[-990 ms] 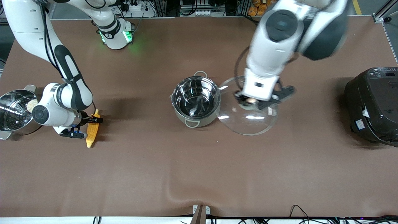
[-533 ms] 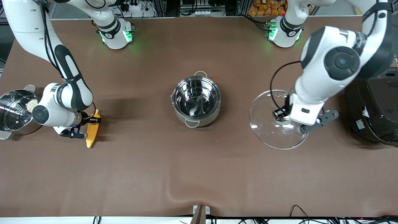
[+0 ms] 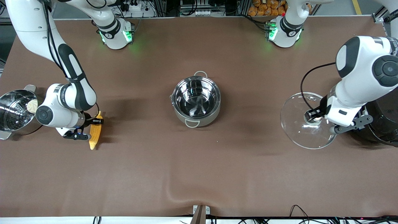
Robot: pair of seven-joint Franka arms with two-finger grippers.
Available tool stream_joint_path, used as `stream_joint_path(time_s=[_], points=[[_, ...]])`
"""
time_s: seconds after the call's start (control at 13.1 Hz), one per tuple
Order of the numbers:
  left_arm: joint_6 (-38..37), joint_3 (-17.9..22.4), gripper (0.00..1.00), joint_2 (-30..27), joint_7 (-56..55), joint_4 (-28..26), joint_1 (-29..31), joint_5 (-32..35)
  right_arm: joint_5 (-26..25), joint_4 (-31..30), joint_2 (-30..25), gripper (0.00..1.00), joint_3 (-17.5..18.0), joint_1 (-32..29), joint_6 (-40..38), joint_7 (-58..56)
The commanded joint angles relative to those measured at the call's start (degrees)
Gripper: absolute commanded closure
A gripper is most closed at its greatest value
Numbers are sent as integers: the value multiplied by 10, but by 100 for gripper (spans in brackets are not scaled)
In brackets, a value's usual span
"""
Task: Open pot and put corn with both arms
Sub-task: 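Lift the lid with the left gripper while the right gripper grasps the corn, then carry the yellow corn with the right gripper over the open pot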
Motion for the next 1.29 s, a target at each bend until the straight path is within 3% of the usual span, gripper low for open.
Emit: stream_joint_path(time_s=[0.0, 0.61, 1.07, 1.22], points=[[44, -8, 100, -60, 23, -87, 15, 15, 10, -5, -21, 91, -3, 11, -9, 11], [101, -10, 100, -65, 93, -151, 69, 15, 9, 5, -98, 100, -3, 47, -105, 11], [117, -11, 100, -67, 93, -175, 70, 15, 9, 12, -154, 100, -3, 137, -140, 12], [117, -16, 100, -77, 93, -185, 70, 14, 9, 31, -157, 100, -3, 192, -167, 71]])
